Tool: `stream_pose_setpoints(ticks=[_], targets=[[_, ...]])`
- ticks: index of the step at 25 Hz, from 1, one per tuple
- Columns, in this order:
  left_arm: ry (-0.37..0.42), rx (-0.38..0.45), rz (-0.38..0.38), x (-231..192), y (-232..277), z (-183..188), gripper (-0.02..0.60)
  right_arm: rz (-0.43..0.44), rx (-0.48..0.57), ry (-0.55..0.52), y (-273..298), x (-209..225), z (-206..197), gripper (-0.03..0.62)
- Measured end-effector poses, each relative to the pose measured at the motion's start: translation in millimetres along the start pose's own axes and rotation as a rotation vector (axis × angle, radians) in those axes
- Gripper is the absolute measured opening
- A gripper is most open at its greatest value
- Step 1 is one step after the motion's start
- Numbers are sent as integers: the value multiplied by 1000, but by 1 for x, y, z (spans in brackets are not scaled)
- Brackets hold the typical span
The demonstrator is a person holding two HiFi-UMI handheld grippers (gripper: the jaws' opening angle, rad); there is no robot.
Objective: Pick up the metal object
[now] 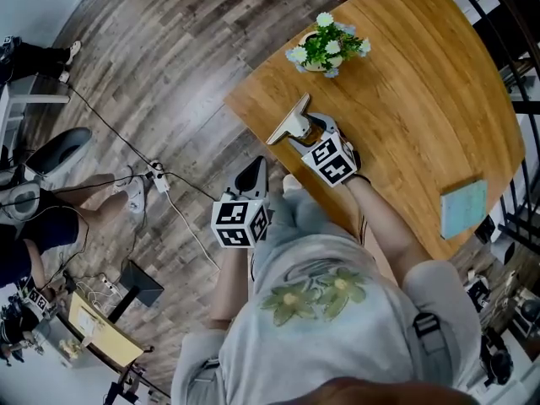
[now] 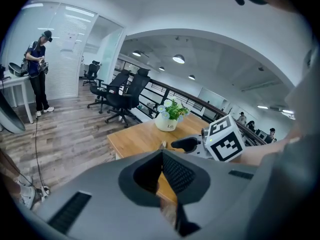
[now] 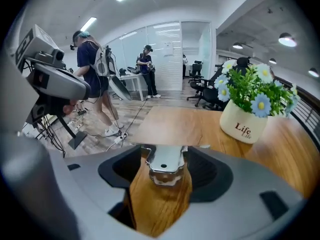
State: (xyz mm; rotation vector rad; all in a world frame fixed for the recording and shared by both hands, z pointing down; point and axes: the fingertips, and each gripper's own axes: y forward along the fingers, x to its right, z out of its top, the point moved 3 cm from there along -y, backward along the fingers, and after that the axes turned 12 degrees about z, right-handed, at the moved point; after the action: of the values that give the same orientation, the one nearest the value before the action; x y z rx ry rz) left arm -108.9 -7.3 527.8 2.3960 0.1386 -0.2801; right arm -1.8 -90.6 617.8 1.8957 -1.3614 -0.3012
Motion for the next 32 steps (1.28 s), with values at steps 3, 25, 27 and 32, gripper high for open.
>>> stream_pose_setpoints(ticks=[3,25,27,32], targets=[[-2,-10,-1,-1,4,-2,14,3,-23,9,9,3,-6,276],[16,-3,-32,9,24,8,14,-41,-2,29,29,13,-19,284],[22,-5,-36,10,23,7,14,-42,1,31,29,13,-18,284],[30,-12,-36,11,20,4,14,-44,-6,38,27,12,-20,284]])
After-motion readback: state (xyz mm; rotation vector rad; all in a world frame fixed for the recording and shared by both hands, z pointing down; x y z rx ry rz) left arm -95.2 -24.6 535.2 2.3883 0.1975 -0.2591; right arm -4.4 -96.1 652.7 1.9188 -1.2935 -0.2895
